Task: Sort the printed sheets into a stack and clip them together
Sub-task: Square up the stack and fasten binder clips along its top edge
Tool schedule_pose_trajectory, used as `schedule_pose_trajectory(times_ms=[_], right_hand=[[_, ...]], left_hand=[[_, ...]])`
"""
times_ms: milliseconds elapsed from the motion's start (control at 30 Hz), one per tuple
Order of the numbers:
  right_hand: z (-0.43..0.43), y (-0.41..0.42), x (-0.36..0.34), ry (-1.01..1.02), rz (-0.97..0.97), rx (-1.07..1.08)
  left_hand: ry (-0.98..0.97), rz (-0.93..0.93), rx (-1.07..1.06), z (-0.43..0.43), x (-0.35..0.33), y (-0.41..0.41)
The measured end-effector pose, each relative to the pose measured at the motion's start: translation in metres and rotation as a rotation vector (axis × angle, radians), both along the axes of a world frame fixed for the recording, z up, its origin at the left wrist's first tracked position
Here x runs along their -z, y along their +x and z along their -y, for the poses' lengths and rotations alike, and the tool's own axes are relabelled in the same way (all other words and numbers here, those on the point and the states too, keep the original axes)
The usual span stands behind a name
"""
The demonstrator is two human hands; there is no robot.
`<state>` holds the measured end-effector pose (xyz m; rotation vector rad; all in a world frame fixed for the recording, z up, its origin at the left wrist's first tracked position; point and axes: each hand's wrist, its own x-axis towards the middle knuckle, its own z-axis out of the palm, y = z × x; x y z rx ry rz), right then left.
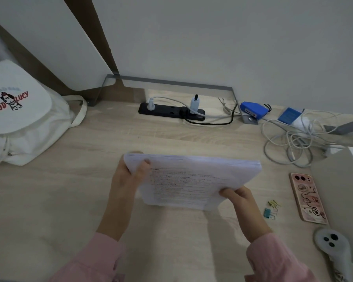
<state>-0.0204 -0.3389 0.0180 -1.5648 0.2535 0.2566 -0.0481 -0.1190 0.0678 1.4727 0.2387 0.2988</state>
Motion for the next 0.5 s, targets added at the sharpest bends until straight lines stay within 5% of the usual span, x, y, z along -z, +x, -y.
schedule_pose_trajectory(times_ms=[233,333,400,500], right_hand=[[0.001,0.000,-0.003,0.005,-0.008,-0.018],[0.001,0.001,-0.005,0.023,-0.014,-0.032],[0.001,0.001,-0.006,0.029,-0.001,-0.040],[0.001,0.001,-0.005,0.034,-0.001,-0.067]], left_hand=[[0.212,0.061,-0.041,-0.001,-0.031,0.011],[0.703,0.204,-0.036,0.003,-0.059,0.020],[1.086,0.282,0.203,0.022,-0.078,0.028],[1.415,0.246,0.607,0.052,-0.074,0.036]])
